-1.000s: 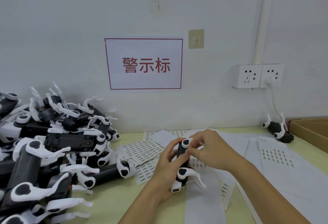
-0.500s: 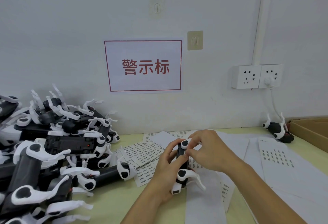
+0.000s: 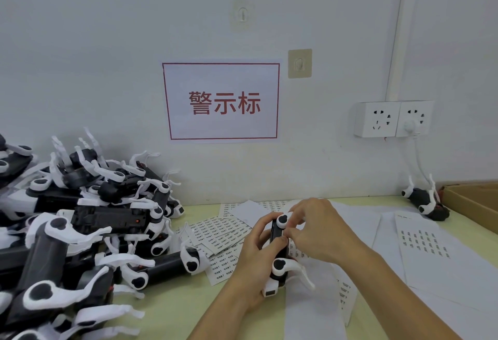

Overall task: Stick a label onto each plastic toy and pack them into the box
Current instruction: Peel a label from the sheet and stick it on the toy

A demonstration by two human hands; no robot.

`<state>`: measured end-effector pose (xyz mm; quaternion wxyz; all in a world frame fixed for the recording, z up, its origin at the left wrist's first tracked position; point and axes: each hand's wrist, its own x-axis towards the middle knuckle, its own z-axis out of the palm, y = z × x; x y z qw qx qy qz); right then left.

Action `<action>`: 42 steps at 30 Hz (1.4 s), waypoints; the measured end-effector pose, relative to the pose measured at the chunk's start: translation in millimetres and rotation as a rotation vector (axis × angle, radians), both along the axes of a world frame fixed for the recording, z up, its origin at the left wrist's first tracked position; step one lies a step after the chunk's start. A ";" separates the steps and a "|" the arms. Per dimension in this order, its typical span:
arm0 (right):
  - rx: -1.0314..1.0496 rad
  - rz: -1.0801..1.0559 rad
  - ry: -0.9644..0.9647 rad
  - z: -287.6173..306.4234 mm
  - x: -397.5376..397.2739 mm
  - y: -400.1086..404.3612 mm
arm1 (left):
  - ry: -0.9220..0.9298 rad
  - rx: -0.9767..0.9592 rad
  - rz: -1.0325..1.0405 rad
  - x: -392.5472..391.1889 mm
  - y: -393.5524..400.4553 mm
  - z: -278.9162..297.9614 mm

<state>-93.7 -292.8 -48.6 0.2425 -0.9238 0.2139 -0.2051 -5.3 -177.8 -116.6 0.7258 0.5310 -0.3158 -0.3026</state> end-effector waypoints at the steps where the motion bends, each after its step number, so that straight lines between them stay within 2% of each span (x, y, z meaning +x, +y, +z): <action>1: 0.001 -0.009 0.003 0.2 0.3 0.3 | -0.002 0.001 0.001 0.0 0.1 0.1; 18: 0.054 -0.156 0.034 5.5 4.0 2.1 | -0.026 0.013 0.019 -0.8 0.7 1.2; 26: 0.213 -0.005 0.044 11.7 -6.7 -10.9 | 0.033 -0.028 -0.007 -0.5 0.5 0.9; 33: 0.289 0.002 0.063 8.5 -4.4 -1.3 | -0.006 -0.053 0.013 0.9 1.7 -1.9; 42: 0.398 -0.169 -0.014 7.6 0.8 4.0 | -0.102 -0.043 0.030 -2.2 2.3 -1.0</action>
